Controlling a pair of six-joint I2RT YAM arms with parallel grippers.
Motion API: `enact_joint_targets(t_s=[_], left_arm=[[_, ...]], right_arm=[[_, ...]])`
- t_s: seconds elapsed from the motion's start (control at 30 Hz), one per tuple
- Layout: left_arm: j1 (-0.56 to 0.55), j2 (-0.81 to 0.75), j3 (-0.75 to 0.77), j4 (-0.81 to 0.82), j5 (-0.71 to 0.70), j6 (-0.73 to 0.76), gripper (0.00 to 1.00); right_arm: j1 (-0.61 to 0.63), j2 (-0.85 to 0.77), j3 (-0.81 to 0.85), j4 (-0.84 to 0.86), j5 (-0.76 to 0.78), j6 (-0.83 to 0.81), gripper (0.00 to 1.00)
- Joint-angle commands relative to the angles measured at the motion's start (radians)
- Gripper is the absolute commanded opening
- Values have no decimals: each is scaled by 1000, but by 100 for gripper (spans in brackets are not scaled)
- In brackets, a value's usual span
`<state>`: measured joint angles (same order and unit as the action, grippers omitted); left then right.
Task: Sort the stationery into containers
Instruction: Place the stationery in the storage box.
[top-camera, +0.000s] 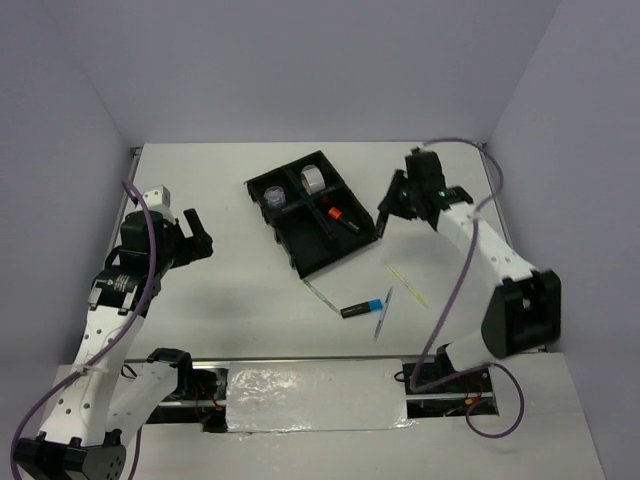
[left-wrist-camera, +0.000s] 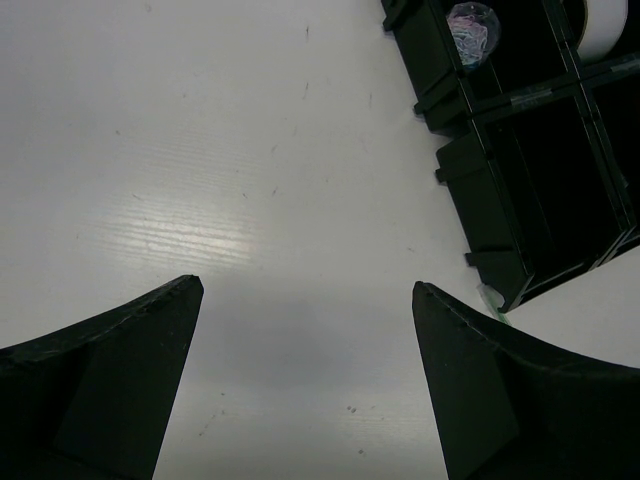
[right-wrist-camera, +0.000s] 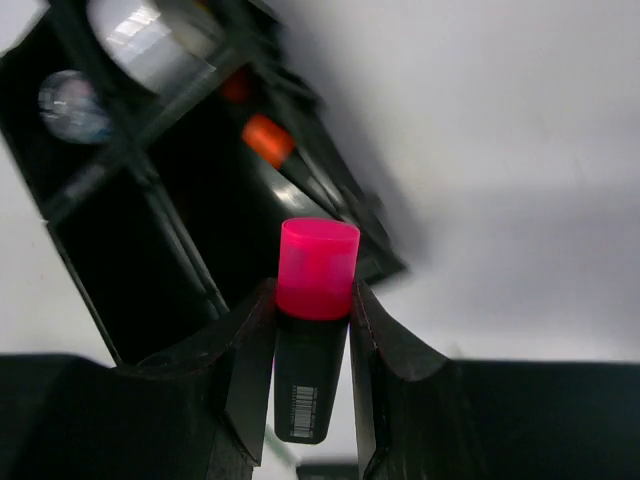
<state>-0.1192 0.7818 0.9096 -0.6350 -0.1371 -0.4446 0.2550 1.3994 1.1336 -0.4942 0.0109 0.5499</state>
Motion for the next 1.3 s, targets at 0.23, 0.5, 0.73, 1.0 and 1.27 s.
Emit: enact_joint_targets(t_s=[0.23, 0.5, 0.73, 1.0, 1.27], left_arm=[[9, -4, -12, 55, 8, 29, 99], [9, 2, -11, 57, 8, 32, 99], [10, 4, -11, 58, 10, 32, 99], [10, 8, -11, 60, 14, 35, 99], [10, 10, -14, 63, 19, 37, 99]], right_arm=[[216, 582, 751, -168, -29, -571, 0], [216, 642, 750, -146, -45, -573, 1], [219, 612, 663, -133, -61, -574, 10], [224, 544, 577, -127, -43, -553, 41], [225, 391, 546, -124, -29, -492, 79]])
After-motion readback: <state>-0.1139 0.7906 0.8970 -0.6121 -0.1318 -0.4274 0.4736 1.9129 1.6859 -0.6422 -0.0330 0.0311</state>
